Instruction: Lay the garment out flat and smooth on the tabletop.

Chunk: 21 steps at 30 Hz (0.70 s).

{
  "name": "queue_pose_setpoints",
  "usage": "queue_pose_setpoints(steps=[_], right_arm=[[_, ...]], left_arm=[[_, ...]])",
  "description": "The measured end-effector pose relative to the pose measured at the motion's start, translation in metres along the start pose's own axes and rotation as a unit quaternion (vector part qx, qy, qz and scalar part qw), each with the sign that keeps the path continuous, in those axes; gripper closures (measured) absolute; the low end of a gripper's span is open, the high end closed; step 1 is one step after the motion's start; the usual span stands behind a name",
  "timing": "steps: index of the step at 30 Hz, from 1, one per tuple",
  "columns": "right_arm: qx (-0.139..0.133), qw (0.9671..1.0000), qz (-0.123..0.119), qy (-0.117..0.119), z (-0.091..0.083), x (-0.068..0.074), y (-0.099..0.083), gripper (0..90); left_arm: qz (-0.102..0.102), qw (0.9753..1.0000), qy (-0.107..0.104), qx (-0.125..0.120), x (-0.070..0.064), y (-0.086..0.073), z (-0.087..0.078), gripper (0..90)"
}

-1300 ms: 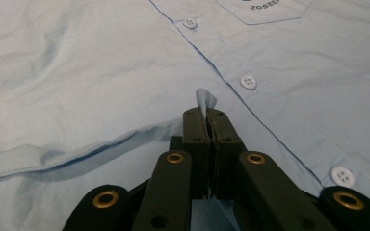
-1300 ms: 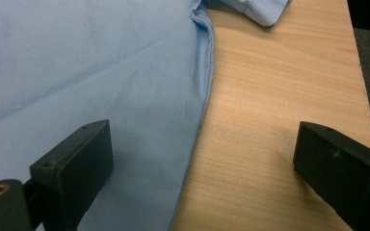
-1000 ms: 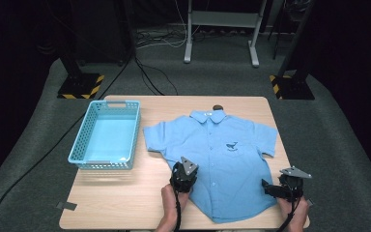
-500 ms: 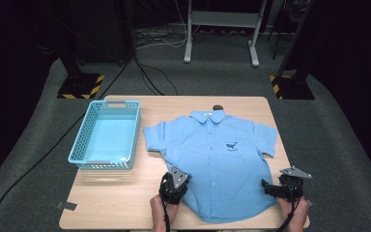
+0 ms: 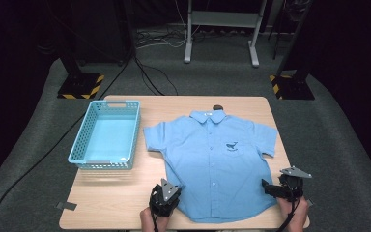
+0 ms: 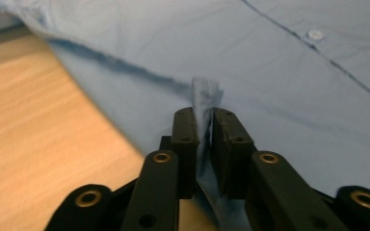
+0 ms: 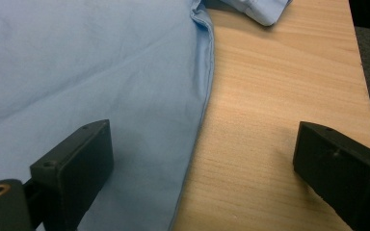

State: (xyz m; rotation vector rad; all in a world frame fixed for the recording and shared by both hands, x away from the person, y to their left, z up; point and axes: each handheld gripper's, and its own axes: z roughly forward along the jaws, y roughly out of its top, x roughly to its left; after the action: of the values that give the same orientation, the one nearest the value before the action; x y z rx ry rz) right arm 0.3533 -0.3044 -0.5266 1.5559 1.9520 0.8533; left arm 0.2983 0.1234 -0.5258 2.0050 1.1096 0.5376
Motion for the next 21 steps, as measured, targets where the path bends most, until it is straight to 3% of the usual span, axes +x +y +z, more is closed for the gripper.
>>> queue_pose_setpoints(steps=[3,7,8,11,15,21], right_arm=[[0.0,1.0,0.0,0.0,0.0,0.0,0.0,6.3],[0.0,1.0,0.0,0.0,0.0,0.0,0.0,6.3],[0.0,1.0,0.0,0.0,0.0,0.0,0.0,6.3],[0.0,1.0,0.0,0.0,0.0,0.0,0.0,6.3],[0.0,1.0,0.0,0.0,0.0,0.0,0.0,6.3],[0.0,1.0,0.0,0.0,0.0,0.0,0.0,6.3]], left_arm=[[-0.008,1.0,0.001,-0.002,0.006,-0.006,-0.01,66.5],[-0.03,0.9995,-0.001,0.003,0.016,-0.008,-0.021,44.5],[-0.036,0.9993,0.002,0.003,0.018,-0.008,-0.024,33.7],[-0.048,0.9988,-0.009,-0.002,0.025,-0.005,-0.03,21.5],[-0.042,0.999,-0.016,0.005,0.034,0.005,-0.03,12.6],[-0.026,0.9995,-0.01,0.013,0.035,0.017,-0.019,9.7]])
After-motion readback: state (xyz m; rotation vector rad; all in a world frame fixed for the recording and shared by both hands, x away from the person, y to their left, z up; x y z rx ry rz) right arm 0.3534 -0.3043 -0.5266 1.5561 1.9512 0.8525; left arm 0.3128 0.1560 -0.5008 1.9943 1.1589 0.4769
